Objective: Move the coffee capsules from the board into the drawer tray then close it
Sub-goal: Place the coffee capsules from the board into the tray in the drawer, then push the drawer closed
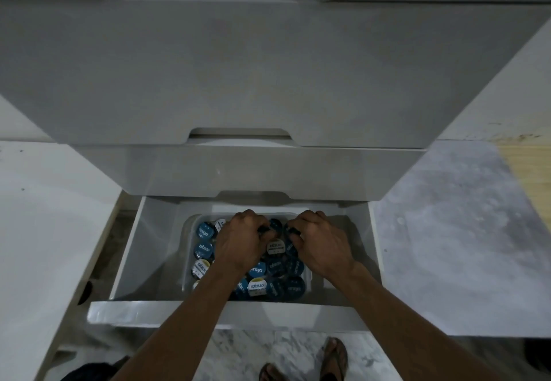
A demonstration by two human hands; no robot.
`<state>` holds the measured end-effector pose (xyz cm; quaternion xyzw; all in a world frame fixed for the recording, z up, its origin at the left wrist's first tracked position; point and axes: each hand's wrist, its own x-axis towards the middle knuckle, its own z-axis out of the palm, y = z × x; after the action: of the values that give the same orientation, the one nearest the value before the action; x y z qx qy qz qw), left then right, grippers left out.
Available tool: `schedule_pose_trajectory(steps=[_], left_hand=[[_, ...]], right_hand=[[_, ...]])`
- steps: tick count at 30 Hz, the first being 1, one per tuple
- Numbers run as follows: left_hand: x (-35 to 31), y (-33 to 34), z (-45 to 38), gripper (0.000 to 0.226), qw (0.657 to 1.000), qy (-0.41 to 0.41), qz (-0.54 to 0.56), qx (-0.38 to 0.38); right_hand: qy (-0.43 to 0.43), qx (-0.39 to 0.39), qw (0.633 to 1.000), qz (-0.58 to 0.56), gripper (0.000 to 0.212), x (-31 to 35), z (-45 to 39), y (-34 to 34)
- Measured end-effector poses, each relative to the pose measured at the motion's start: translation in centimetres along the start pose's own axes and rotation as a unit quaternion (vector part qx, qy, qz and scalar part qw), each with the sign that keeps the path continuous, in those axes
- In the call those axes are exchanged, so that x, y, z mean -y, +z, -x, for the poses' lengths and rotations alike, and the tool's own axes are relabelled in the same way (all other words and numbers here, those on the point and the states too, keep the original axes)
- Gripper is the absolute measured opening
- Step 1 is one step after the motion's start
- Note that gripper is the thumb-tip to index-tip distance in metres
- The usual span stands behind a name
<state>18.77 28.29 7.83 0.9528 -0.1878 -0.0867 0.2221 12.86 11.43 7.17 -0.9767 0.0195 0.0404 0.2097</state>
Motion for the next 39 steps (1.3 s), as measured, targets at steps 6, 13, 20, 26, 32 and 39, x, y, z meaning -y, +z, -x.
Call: schedule_pose_trajectory(steps=[6, 13, 20, 26, 32, 39], left_hand=[[0.1, -1.5, 1.6, 0.031, 0.998, 0.018, 0.048, -0.038], [-0.5, -4.7, 6.1, 0.031, 0.987, 0.056, 0.081, -0.125], [1.4, -6.2, 11.4, 0.036, 0.982, 0.059, 0.062, -0.168], [3.2, -4.9, 16.5, 0.057, 0.99, -0.008, -0.028, -0.141], [5.5, -3.5, 17.8, 0.078, 0.992, -0.027, -0.104, -0.071], [8.0, -2.4, 16.8, 0.074, 0.978, 0.019, -0.193, -0.073]], right_hand=[[0.02, -0.041, 0.998, -0.044, 0.028, 1.6, 1.9, -1.2], [0.028, -0.126, 0.986, -0.105, 0.032, 4.2, 5.9, -3.2], [0.045, -0.195, 0.972, -0.121, 0.039, 6.9, 10.9, -3.9], [0.04, -0.205, 0.973, -0.103, 0.049, 8.0, 14.9, -1.4], [0.075, -0.12, 0.99, -0.016, 0.062, 8.0, 15.6, 1.4], [0.072, -0.134, 0.982, 0.116, 0.068, 6.6, 14.7, 4.2]])
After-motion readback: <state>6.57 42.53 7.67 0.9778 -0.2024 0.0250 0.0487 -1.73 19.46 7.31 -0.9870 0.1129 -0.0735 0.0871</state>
